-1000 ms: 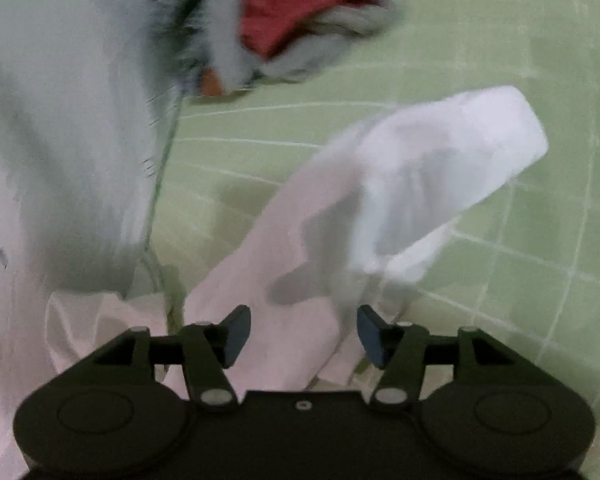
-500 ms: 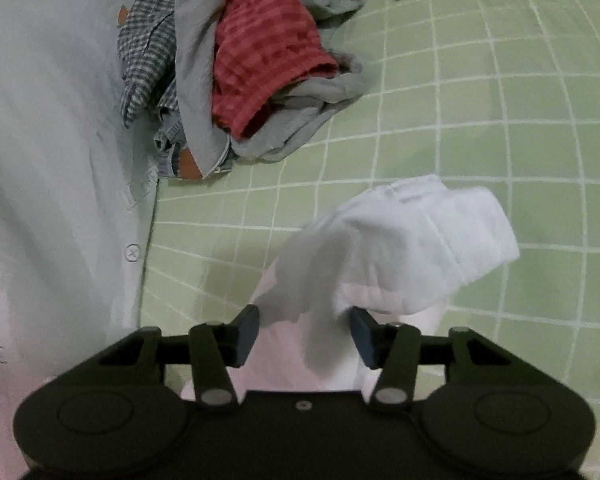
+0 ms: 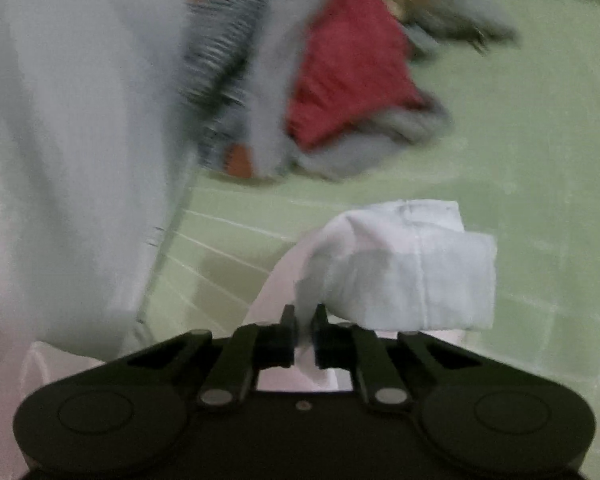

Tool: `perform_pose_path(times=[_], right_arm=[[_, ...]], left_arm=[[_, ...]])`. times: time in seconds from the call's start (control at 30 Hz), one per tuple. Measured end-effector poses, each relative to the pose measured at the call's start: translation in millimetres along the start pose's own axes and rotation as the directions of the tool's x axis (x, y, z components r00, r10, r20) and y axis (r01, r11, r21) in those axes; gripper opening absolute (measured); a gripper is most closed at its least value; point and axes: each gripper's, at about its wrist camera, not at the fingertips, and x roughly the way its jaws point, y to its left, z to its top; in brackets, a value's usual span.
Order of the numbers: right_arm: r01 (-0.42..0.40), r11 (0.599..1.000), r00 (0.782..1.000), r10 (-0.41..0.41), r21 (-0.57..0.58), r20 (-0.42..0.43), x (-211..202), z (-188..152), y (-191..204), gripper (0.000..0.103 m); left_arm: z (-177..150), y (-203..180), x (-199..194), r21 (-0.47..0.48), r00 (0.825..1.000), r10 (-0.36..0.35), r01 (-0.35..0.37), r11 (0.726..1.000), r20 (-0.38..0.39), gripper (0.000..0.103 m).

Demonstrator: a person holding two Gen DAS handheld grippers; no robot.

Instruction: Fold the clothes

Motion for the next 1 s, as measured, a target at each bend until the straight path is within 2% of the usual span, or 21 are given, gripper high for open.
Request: perform_pose_path(times=[0.07,0.13,0.2,0.27,0.33,0.4,0.47,0.53,0.57,0.6,0.63,0.7,0.73,0.8,0.87,0.93,1.0], right_arm=[[-0.065,0.996,0.997,0.067,-0.058,0.048,-11.8,12.7,23.9,0.008],[-0.147,0.983,0.982,0.158,-0.111,0.099,-24.7,28.2,51.3,0.007],[-0.221,0.964,0.958,0.243,-0.148,0.155,-41.0,45.3,79.5,0.007],[-0.294,0.939,0.920,0.329,-0.177,0.216,-63.4,60.8,102.6,0.007],[-0.375,0.903,0.865,0.423,-0.212,0.270,-93.1,73.8,120.7,0.007],[-0.454,0.854,0.807,0.515,-0.253,0.291,-125.3,80.6,130.7,0.007],[-0.526,0.792,0.744,0.605,-0.311,0.282,-156.9,79.9,136.0,0.006],[-0.536,0.754,0.717,0.644,-0.380,0.267,-182.8,69.4,137.9,0.007],[-0.522,0.746,0.715,0.647,-0.415,0.264,-193.1,61.0,136.3,0.007],[-0.506,0.741,0.719,0.645,-0.441,0.259,-200.0,53.0,132.4,0.007],[-0.492,0.743,0.730,0.636,-0.453,0.249,-203.4,44.5,124.9,0.007],[-0.460,0.768,0.776,0.592,-0.446,0.218,-201.5,25.8,103.0,0.007],[-0.436,0.793,0.813,0.549,-0.425,0.192,-194.9,16.3,88.8,0.007],[-0.374,0.859,0.890,0.438,-0.349,0.124,-176.3,-0.2,56.8,0.007],[-0.283,0.927,0.951,0.304,-0.245,0.051,-151.4,-17.1,14.7,0.007],[-0.152,0.974,0.988,0.153,-0.169,-0.006,-128.0,-33.4,-27.3,0.006],[-0.018,0.988,0.999,0.011,-0.153,-0.043,-112.9,-46.8,-59.6,0.005]], left_arm=[[8.1,-13.6,-17.4,-0.003,0.999,-0.012,0.012,1.000,0.043,0.003],[23.0,-28.2,-39.7,-0.006,0.994,-0.020,0.020,1.000,0.107,0.003],[39.9,-41.4,-65.6,-0.007,0.983,-0.025,0.027,1.000,0.181,0.003],[54.6,-45.8,-107.0,-0.015,0.960,-0.030,0.036,0.999,0.279,0.003],[64.2,-43.8,-155.5,-0.023,0.925,-0.049,0.062,0.998,0.376,0.003],[63.6,-36.3,-212.7,-0.011,0.878,-0.073,0.088,0.996,0.474,0.003],[50.7,-27.3,-267.8,0.010,0.825,-0.066,0.073,0.997,0.561,0.003],[26.8,-13.9,-313.9,0.020,0.784,-0.046,0.043,0.999,0.620,0.003],[13.0,-5.4,-335.4,0.021,0.765,-0.032,0.024,0.999,0.644,0.004],[-2.9,3.7,-352.5,0.014,0.751,-0.010,0.000,1.000,0.660,0.004],[-21.5,16.8,-365.8,0.000,0.745,0.020,-0.027,1.000,0.667,0.004],[-62.6,46.6,-377.6,-0.046,0.752,0.114,-0.111,0.993,0.649,0.005],[-83.9,63.4,-379.9,-0.074,0.765,0.169,-0.158,0.985,0.622,0.005],[-128.2,103.3,-368.9,-0.172,0.804,0.290,-0.234,0.957,0.519,0.005],[-172.4,147.1,-354.9,-0.290,0.836,0.396,-0.299,0.909,0.380,0.005],[-208.8,185.4,-342.4,-0.377,0.859,0.437,-0.324,0.868,0.266,0.005],[-236.9,214.8,-333.7,-0.438,0.873,0.453,-0.340,0.832,0.183,0.005]])
